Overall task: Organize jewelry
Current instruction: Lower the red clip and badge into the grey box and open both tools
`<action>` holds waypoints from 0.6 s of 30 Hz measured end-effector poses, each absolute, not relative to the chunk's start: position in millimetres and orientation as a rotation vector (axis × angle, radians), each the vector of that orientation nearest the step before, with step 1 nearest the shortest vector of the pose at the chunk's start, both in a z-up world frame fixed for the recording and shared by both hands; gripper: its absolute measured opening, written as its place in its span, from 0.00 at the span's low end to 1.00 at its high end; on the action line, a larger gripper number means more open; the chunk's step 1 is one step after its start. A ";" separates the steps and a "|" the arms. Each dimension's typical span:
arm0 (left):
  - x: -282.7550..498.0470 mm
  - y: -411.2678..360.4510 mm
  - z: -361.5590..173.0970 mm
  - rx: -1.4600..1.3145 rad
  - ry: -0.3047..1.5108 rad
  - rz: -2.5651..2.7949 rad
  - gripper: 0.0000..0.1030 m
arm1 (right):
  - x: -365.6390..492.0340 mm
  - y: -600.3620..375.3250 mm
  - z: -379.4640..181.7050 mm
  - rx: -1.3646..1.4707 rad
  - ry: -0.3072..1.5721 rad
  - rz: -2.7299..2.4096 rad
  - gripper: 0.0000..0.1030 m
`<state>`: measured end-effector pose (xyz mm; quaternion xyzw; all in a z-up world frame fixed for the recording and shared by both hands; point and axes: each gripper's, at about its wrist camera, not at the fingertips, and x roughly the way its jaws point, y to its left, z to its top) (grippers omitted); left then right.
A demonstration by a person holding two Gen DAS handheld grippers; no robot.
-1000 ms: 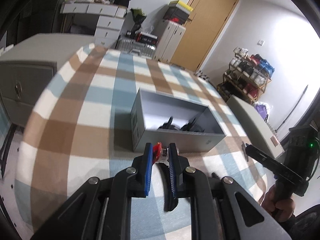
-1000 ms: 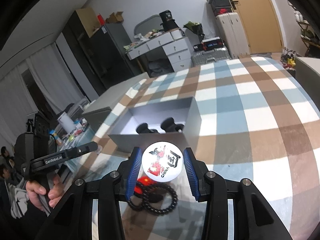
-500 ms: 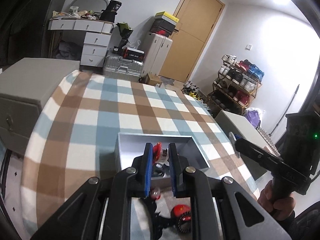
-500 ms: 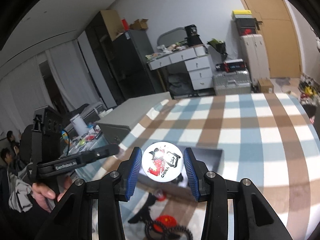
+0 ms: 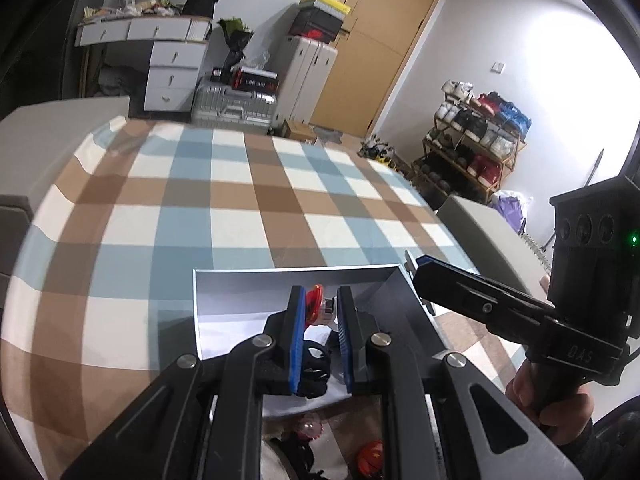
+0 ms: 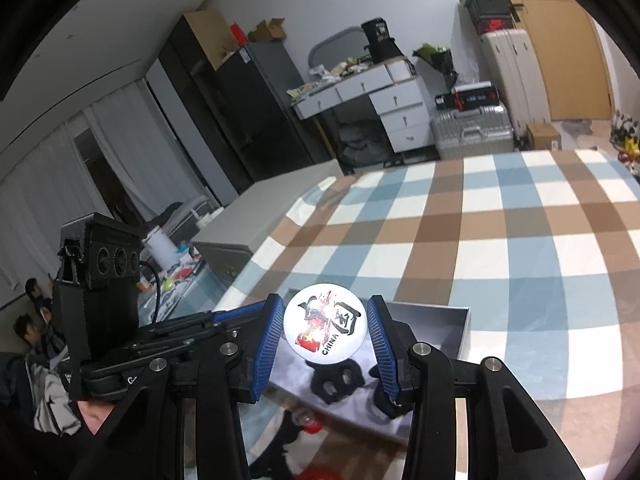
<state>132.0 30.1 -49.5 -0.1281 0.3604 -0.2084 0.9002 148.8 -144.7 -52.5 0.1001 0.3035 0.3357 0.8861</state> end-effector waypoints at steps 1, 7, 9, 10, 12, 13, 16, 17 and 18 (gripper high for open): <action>133.4 30.1 -52.0 -0.270 0.756 -0.435 0.10 | 152.6 -144.6 -56.7 0.214 0.643 0.699 0.41; 138.0 28.3 -61.6 -0.290 0.797 -0.445 0.10 | 163.3 -142.6 -70.7 0.206 0.663 0.705 0.41; 139.3 26.9 -63.5 -0.287 0.804 -0.444 0.10 | 168.1 -140.8 -76.8 0.197 0.683 0.699 0.41; 139.7 26.0 -64.2 -0.283 0.806 -0.442 0.10 | 169.1 -140.8 -78.3 0.201 0.688 0.702 0.41; 140.0 24.8 -65.0 -0.282 0.813 -0.444 0.10 | 170.7 -141.4 -81.2 0.210 0.696 0.705 0.41; 140.3 24.8 -65.1 -0.280 0.811 -0.444 0.10 | 170.9 -141.3 -81.5 0.210 0.697 0.707 0.41; 141.1 23.8 -65.4 -0.275 0.813 -0.448 0.10 | 171.7 -139.6 -82.7 0.204 0.706 0.714 0.42; 139.8 23.5 -64.8 -0.273 0.813 -0.447 0.10 | 171.9 -138.2 -83.1 0.198 0.714 0.713 0.42; 140.0 23.0 -64.7 -0.269 0.816 -0.452 0.10 | 172.6 -136.5 -83.9 0.186 0.725 0.702 0.42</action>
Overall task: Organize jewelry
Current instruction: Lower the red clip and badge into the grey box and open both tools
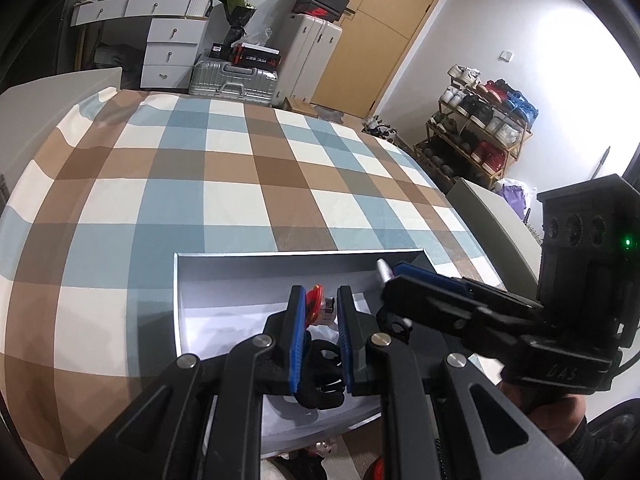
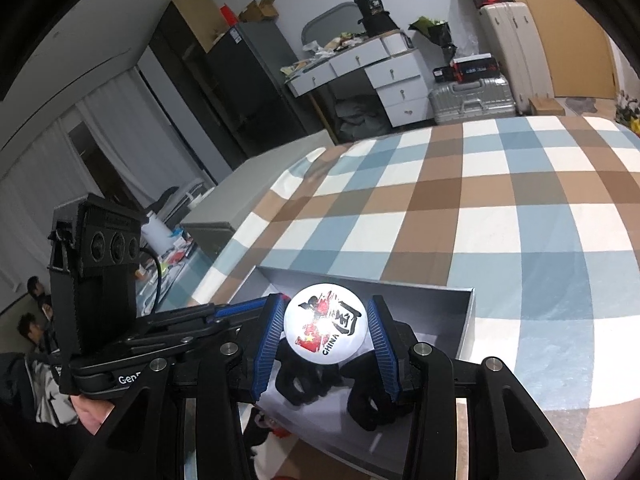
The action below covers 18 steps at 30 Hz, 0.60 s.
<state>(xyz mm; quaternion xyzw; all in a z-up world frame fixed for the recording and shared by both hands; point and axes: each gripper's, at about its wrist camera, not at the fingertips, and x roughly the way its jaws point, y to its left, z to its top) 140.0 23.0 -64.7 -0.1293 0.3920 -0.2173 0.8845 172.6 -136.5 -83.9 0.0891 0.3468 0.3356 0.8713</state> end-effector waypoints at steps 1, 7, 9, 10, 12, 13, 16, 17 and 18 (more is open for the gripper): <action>143.3 22.6 -65.9 -0.265 0.819 -0.456 0.10 | 172.7 -135.5 -84.0 0.177 0.729 0.694 0.42; 147.4 23.8 -63.8 -0.263 0.807 -0.483 0.11 | 170.6 -140.2 -79.7 0.186 0.701 0.679 0.42; 148.0 23.4 -63.4 -0.258 0.813 -0.478 0.12 | 167.5 -143.3 -76.1 0.186 0.680 0.665 0.43; 147.4 23.4 -62.9 -0.258 0.815 -0.481 0.15 | 165.4 -146.0 -73.8 0.190 0.666 0.664 0.44; 146.3 24.2 -61.5 -0.256 0.813 -0.473 0.35 | 160.6 -152.4 -69.5 0.206 0.639 0.657 0.50; 143.9 26.0 -59.6 -0.257 0.802 -0.466 0.40 | 158.9 -155.2 -67.3 0.214 0.627 0.654 0.54; 138.8 31.2 -55.2 -0.275 0.784 -0.452 0.50 | 150.3 -164.3 -59.7 0.230 0.587 0.644 0.59; 137.6 32.8 -54.0 -0.280 0.779 -0.444 0.51 | 145.5 -168.3 -57.0 0.236 0.572 0.637 0.62; 135.0 35.1 -52.0 -0.283 0.771 -0.433 0.51 | 142.0 -171.1 -54.9 0.242 0.560 0.633 0.63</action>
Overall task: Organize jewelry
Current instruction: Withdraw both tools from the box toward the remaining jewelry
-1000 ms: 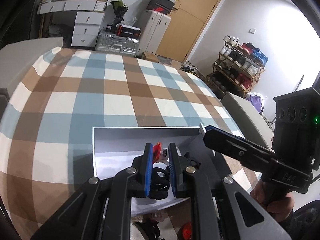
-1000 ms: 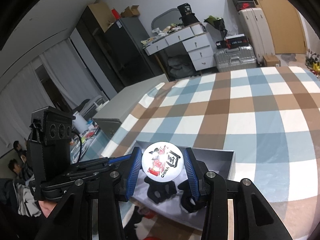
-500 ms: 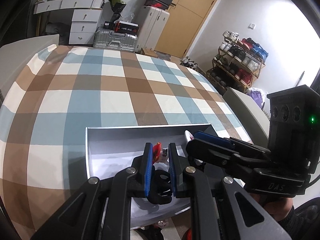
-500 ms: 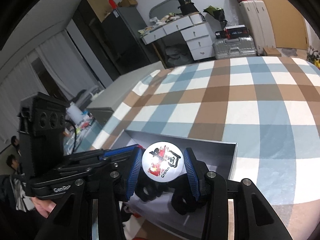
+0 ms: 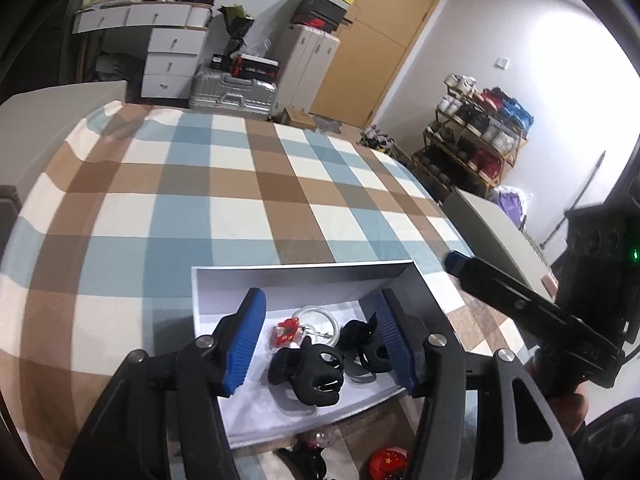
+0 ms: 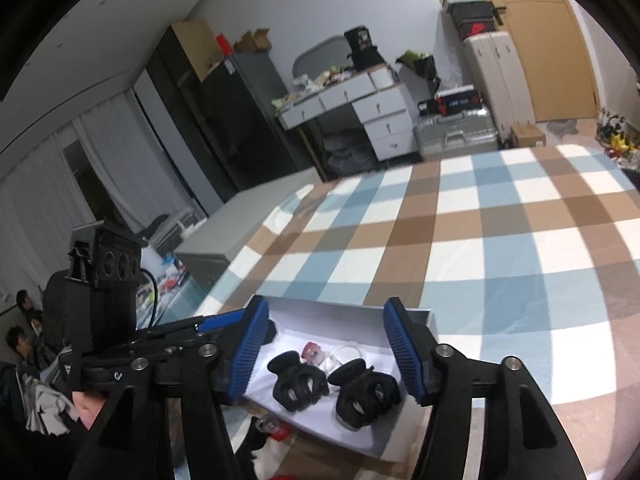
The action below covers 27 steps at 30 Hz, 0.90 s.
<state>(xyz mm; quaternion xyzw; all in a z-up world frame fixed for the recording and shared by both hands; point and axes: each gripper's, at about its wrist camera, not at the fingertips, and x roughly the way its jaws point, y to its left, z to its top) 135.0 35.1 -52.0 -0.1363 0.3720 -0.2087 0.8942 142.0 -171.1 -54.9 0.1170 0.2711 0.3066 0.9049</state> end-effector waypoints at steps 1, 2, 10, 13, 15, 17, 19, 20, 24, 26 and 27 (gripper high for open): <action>134.0 36.4 -51.0 -0.284 0.768 -0.426 0.51 | 138.7 -173.6 -53.0 0.248 0.549 0.633 0.64; 130.6 38.9 -49.2 -0.286 0.762 -0.415 0.51 | 137.0 -175.0 -51.5 0.250 0.543 0.633 0.65; 113.2 52.7 -45.7 -0.325 0.755 -0.320 0.62 | 112.2 -181.3 -42.2 0.240 0.506 0.628 0.72; 105.7 52.5 -43.1 -0.314 0.745 -0.294 0.63 | 101.5 -181.7 -42.1 0.238 0.502 0.629 0.77; 99.2 51.5 -41.0 -0.309 0.736 -0.282 0.69 | 94.8 -181.5 -42.2 0.230 0.501 0.621 0.80; 93.4 50.6 -40.0 -0.310 0.729 -0.279 0.72 | 88.5 -180.4 -42.5 0.217 0.509 0.616 0.84; 88.6 50.1 -39.7 -0.301 0.724 -0.274 0.73 | 81.2 -179.6 -43.1 0.207 0.509 0.620 0.85; 86.2 49.4 -39.5 -0.295 0.723 -0.273 0.74 | 77.2 -179.0 -43.3 0.201 0.509 0.622 0.86; 79.7 49.5 -38.2 -0.268 0.737 -0.262 0.75 | 61.6 -180.2 -45.4 0.190 0.506 0.610 0.95; 75.5 51.3 -37.5 -0.263 0.739 -0.252 0.81 | 57.5 -181.4 -48.1 0.194 0.519 0.601 0.99; 72.7 51.4 -37.3 -0.260 0.737 -0.251 0.81 | 55.3 -182.2 -50.3 0.196 0.526 0.597 0.99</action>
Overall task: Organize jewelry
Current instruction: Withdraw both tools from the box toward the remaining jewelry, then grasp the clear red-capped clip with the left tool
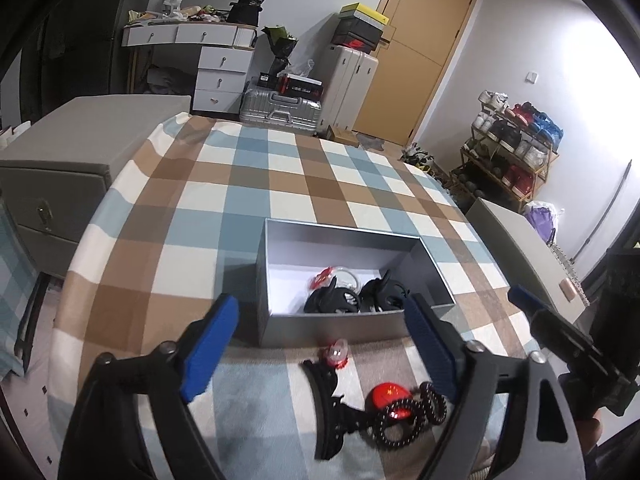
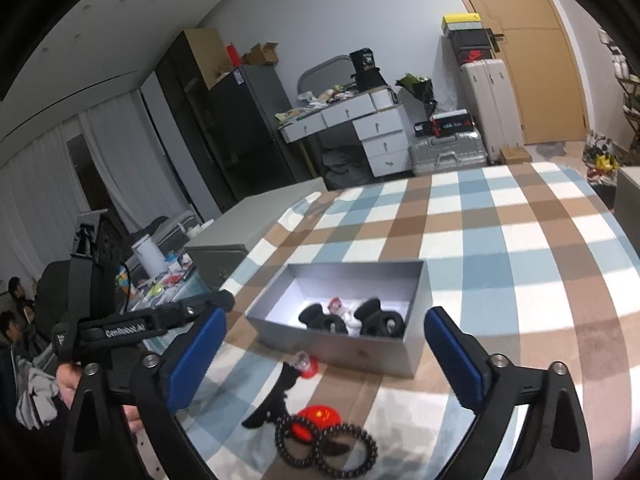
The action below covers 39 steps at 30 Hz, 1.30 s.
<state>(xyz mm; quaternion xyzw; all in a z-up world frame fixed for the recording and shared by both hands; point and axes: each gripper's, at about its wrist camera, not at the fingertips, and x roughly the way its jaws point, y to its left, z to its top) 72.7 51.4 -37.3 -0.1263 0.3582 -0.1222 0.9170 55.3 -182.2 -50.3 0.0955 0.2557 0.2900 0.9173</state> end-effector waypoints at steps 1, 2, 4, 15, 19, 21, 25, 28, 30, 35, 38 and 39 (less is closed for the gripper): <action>70.3 51.4 -37.5 -0.253 0.736 -0.250 0.82 | 53.4 -183.1 -52.9 0.199 0.533 0.592 0.99; 67.6 51.1 -38.6 -0.245 0.736 -0.246 0.82 | 51.7 -184.0 -57.1 0.204 0.546 0.588 1.00; 63.5 50.1 -42.2 -0.231 0.745 -0.234 0.82 | 50.0 -184.5 -64.8 0.206 0.575 0.586 1.00; 62.4 28.4 -80.5 -0.162 0.869 -0.313 0.83 | 34.0 -180.4 -104.6 0.125 0.682 0.539 1.00; 70.5 19.0 -83.7 -0.145 0.892 -0.351 0.83 | 33.7 -182.7 -109.4 0.143 0.698 0.537 1.00; 76.8 16.9 -85.0 -0.152 0.906 -0.358 0.83 | 34.3 -184.4 -110.3 0.149 0.698 0.535 1.00; 86.1 8.8 -89.1 -0.135 0.933 -0.393 0.83 | 36.1 -186.9 -112.5 0.152 0.705 0.529 1.00; 89.4 2.5 -92.9 -0.122 0.952 -0.426 0.83 | 37.7 -190.1 -114.9 0.167 0.713 0.528 1.00; 89.6 -1.4 -93.8 -0.108 0.953 -0.435 0.83 | 38.9 -191.6 -117.0 0.181 0.730 0.537 1.00; 89.9 -8.4 -94.7 -0.085 0.965 -0.464 0.62 | 37.0 -191.5 -114.9 0.183 0.721 0.548 1.00; 90.8 -9.1 -97.0 -0.082 0.975 -0.465 0.46 | 35.5 -190.5 -113.6 0.187 0.719 0.565 1.00; 91.7 -8.4 -97.5 -0.082 0.978 -0.460 0.34 | 35.0 -190.1 -113.2 0.187 0.717 0.570 1.00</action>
